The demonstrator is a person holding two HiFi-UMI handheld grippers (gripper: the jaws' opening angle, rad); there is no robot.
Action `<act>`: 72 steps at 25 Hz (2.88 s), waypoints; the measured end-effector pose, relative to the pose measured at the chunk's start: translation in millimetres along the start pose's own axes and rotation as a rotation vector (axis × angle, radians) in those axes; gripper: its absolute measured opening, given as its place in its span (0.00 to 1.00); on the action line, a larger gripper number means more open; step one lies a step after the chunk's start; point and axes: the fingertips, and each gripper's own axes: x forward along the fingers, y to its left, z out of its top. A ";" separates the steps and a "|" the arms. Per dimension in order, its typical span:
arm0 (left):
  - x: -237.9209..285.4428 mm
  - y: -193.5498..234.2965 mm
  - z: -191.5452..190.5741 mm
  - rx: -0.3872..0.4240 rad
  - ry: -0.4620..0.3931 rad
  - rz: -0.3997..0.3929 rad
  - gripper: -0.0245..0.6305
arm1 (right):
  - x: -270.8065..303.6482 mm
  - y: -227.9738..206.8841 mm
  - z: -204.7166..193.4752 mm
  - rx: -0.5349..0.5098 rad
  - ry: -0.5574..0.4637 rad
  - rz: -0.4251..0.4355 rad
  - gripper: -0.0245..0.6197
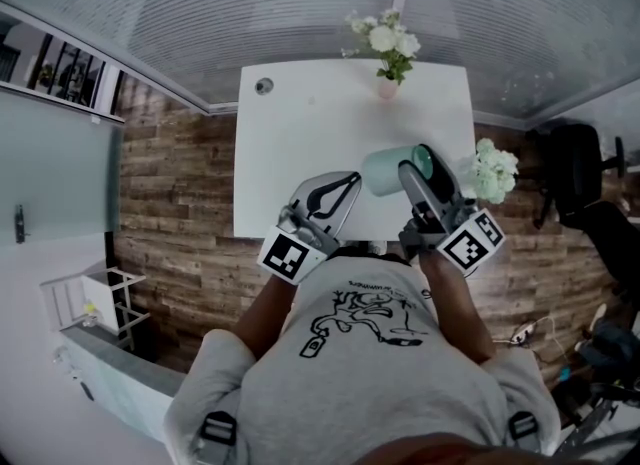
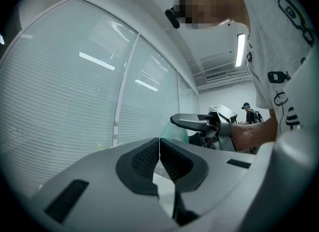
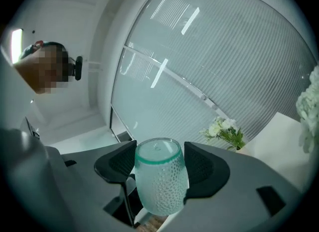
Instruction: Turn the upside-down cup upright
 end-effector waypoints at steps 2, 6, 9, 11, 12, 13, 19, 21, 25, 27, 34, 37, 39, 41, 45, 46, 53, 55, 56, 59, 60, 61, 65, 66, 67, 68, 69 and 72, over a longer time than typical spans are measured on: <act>-1.1 -0.6 0.8 0.002 -0.001 -0.001 0.04 | -1.2 -3.6 0.8 0.032 -0.016 -0.009 0.53; -1.8 -2.4 -1.2 -0.008 0.006 -0.005 0.04 | -4.6 -15.1 1.2 0.114 -0.057 -0.026 0.53; -1.6 -3.2 -2.9 -0.012 0.011 -0.008 0.04 | -5.8 -23.2 0.0 0.203 -0.085 -0.028 0.53; -1.6 -3.4 -3.2 -0.012 0.012 -0.010 0.04 | -5.6 -26.2 -1.1 0.260 -0.098 -0.025 0.53; -1.5 -3.5 -3.0 -0.010 0.011 -0.011 0.04 | -5.8 -27.6 -1.8 0.286 -0.105 -0.024 0.53; -1.3 -3.7 -2.6 -0.008 0.010 -0.013 0.04 | -6.5 -29.4 -2.5 0.310 -0.113 -0.024 0.53; -1.6 -8.8 -2.8 -0.008 0.011 -0.027 0.04 | -13.6 -38.7 -7.0 0.418 -0.157 -0.028 0.53; -1.3 -9.8 -3.9 -0.011 0.012 -0.031 0.04 | -14.6 -40.4 -7.2 0.430 -0.164 -0.027 0.53; -0.4 -12.1 -3.8 -0.017 0.003 -0.050 0.06 | -15.6 -42.4 -7.3 0.445 -0.170 -0.029 0.53; 0.0 -16.8 -5.2 -0.025 0.007 -0.082 0.10 | -16.1 -42.8 -7.2 0.446 -0.172 -0.031 0.53; 7.6 -37.5 -12.3 -0.021 0.046 -0.171 0.20 | -20.7 -45.1 -6.6 0.470 -0.191 -0.031 0.53; 8.8 -40.2 -11.2 -0.024 0.040 -0.184 0.20 | -24.5 -47.6 -5.9 0.482 -0.203 -0.037 0.53; 9.2 -40.6 -11.6 -0.018 0.043 -0.188 0.20 | -26.8 -49.0 -4.5 0.488 -0.213 -0.036 0.53; 9.5 -39.9 -15.6 -0.016 0.057 -0.191 0.20 | -27.9 -49.5 -3.6 0.497 -0.223 -0.034 0.53; 14.3 -41.4 -22.2 -0.021 0.080 -0.205 0.20 | -27.4 -46.8 -2.7 0.502 -0.225 -0.023 0.53; 16.5 -42.3 -22.6 -0.023 0.082 -0.208 0.20 | -27.2 -46.5 -2.4 0.501 -0.225 -0.021 0.53; 32.0 -49.7 -24.8 -0.024 0.091 -0.245 0.20 | -24.0 -43.7 -2.6 0.521 -0.225 -0.003 0.53; 34.9 -52.4 -23.9 -0.027 0.092 -0.260 0.20 | -23.9 -42.5 -3.0 0.522 -0.221 0.000 0.53; 36.2 -53.4 -23.4 -0.026 0.093 -0.266 0.18 | -24.0 -42.3 -3.0 0.523 -0.220 0.001 0.53; 39.4 -55.6 -22.0 -0.031 0.092 -0.282 0.15 | -24.9 -43.1 -1.5 0.531 -0.227 0.002 0.53; 40.4 -56.6 -21.7 -0.038 0.092 -0.289 0.15 | -25.4 -43.4 -0.4 0.531 -0.230 0.003 0.53; 41.2 -57.8 -21.6 -0.045 0.093 -0.298 0.14 | -25.7 -43.5 0.7 0.530 -0.234 0.006 0.53; 42.8 -62.8 -21.9 -0.082 0.102 -0.335 0.11 | -27.0 -43.0 2.7 0.545 -0.254 0.024 0.53; 43.3 -64.0 -21.7 -0.090 0.103 -0.343 0.10 | -27.9 -43.5 3.1 0.548 -0.260 0.026 0.53; 43.6 -65.0 -21.7 -0.096 0.105 -0.350 0.10 | -28.7 -44.0 3.6 0.550 -0.265 0.029 0.53; 43.6 -65.8 -21.8 -0.100 0.105 -0.355 0.09 | -29.2 -44.2 3.8 0.550 -0.268 0.035 0.53; 43.5 -66.5 -21.8 -0.105 0.103 -0.359 0.09 | -29.4 -44.0 4.0 0.549 -0.268 0.044 0.53; 42.2 -69.3 -21.0 -0.133 0.091 -0.380 0.07 | -28.9 -40.7 5.2 0.534 -0.263 0.069 0.53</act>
